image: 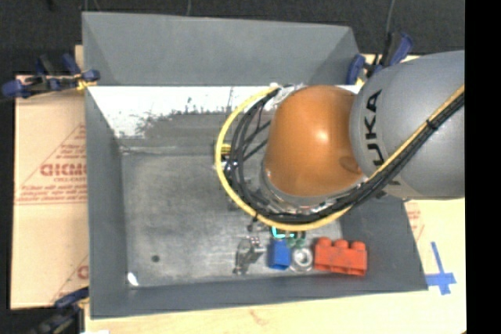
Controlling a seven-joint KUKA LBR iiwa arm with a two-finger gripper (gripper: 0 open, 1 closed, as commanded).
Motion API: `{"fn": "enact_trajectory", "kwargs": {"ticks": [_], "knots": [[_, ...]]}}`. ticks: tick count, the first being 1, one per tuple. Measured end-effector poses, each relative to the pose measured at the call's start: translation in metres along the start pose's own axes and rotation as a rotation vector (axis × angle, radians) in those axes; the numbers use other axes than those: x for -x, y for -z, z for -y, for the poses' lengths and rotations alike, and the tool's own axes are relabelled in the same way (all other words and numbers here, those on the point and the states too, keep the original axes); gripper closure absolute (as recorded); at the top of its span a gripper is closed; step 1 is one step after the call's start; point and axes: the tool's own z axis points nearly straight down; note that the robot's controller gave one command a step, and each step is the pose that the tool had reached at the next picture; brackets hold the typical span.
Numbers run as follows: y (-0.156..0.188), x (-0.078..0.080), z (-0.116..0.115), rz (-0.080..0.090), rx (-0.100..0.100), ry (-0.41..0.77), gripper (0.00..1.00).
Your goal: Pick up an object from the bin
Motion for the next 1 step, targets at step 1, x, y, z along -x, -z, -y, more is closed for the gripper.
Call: {"fn": "enact_trajectory", "kwargs": {"ticks": [1], "knots": [[-0.1064, 0.047, 0.0623, 0.002, -0.003, 0.08, 0.0]]}}
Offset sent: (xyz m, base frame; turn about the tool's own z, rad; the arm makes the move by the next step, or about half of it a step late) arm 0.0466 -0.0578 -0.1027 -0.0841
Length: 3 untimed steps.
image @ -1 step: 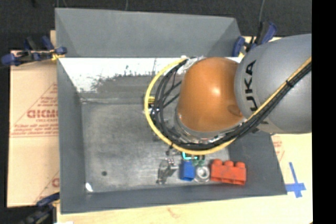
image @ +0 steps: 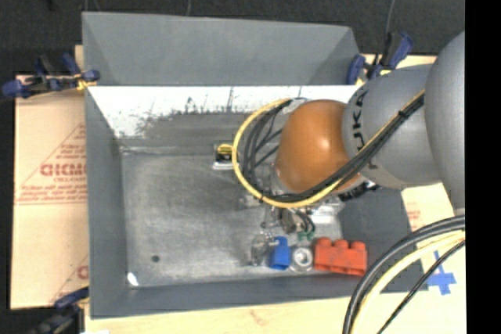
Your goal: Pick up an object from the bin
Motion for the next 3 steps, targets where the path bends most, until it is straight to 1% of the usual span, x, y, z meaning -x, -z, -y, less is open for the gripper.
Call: {"fn": "enact_trajectory", "kwargs": {"ticks": [1, 2, 3], "knots": [[-0.009, -0.04, 0.076, 0.008, 0.0, -0.021, 0.0], [-0.015, -0.038, 0.028, 0.021, -0.002, 0.043, 0.0], [-0.017, -0.003, 0.111, 0.013, 0.002, 0.204, 0.0]]}}
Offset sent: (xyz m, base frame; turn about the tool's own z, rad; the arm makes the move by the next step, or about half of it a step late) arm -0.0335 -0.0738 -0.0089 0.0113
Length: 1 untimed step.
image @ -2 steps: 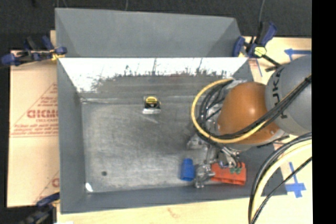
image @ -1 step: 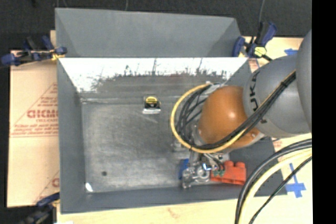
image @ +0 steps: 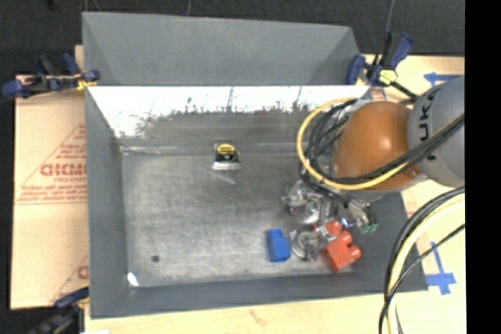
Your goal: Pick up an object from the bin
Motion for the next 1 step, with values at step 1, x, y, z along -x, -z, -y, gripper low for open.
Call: {"fn": "enact_trajectory", "kwargs": {"ticks": [1], "knots": [[0.0007, -0.0243, 0.0479, 0.009, 0.005, -0.021, 0.0]]}}
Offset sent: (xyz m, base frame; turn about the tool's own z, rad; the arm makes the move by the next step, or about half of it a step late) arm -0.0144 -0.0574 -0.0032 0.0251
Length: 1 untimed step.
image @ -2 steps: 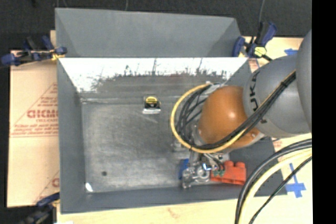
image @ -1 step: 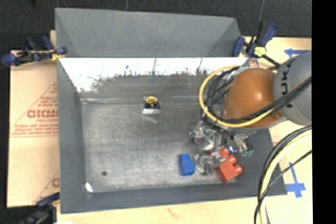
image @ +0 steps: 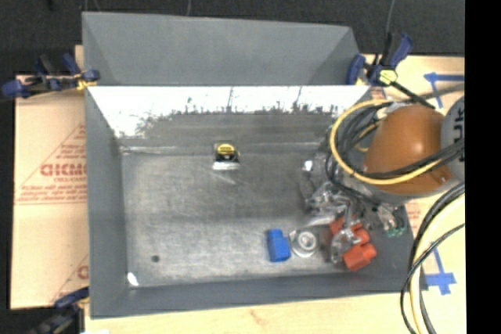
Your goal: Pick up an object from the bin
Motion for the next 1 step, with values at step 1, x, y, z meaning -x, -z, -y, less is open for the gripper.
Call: {"fn": "enact_trajectory", "kwargs": {"ticks": [1], "knots": [[0.0005, -0.0012, -0.0018, -0.014, 0.004, -0.002, 1.0]]}}
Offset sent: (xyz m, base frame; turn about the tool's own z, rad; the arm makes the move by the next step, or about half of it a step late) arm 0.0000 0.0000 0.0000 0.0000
